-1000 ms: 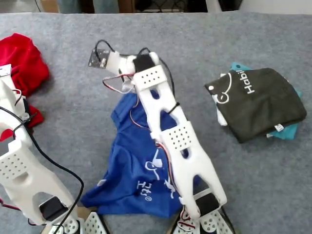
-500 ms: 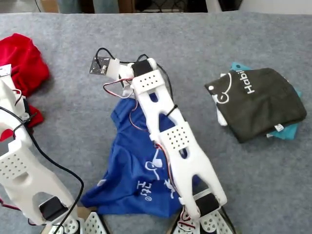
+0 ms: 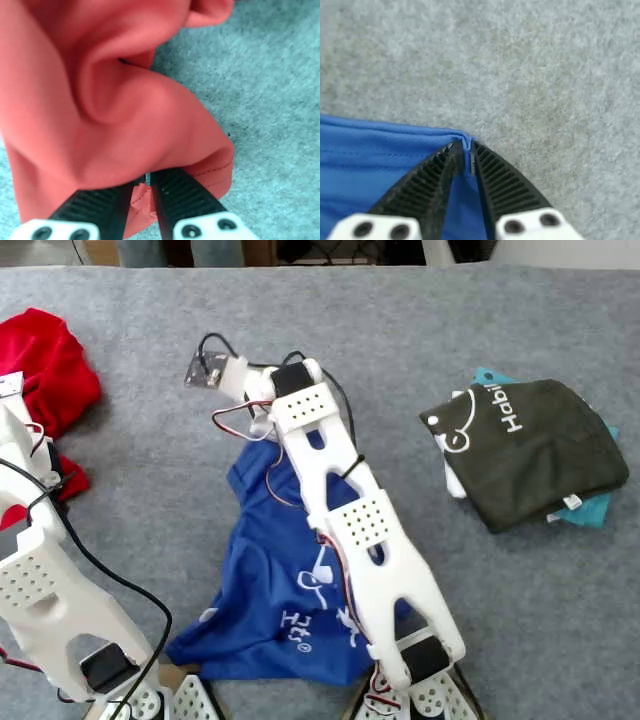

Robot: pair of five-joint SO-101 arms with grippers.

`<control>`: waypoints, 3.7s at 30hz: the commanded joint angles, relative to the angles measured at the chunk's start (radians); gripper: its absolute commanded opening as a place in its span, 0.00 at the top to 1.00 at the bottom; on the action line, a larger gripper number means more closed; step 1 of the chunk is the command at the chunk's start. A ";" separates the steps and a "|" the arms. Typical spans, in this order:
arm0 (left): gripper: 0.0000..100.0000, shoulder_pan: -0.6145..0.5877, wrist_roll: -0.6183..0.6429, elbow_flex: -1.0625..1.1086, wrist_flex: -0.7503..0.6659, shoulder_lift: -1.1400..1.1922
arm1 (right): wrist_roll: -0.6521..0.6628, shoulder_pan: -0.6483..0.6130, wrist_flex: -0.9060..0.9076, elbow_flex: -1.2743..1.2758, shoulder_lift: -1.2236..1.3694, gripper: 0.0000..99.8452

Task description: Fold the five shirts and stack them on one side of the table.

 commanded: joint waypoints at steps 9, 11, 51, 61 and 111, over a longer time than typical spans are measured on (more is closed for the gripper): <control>0.97 0.010 0.008 0.004 -0.028 -0.014 | -0.368 0.066 -0.166 -0.245 -0.163 0.98; 0.97 0.008 0.009 0.004 -0.023 -0.018 | -0.439 0.092 -0.193 -0.243 -0.239 0.98; 0.81 0.453 -0.249 0.001 0.325 -0.180 | -0.483 0.301 -0.473 0.028 -0.053 0.98; 0.82 0.452 -0.333 -0.001 0.313 -0.091 | -0.457 0.299 -0.474 0.028 -0.051 0.98; 0.97 0.427 0.157 -0.601 0.551 -0.783 | -0.500 0.282 0.150 -0.249 -0.816 0.99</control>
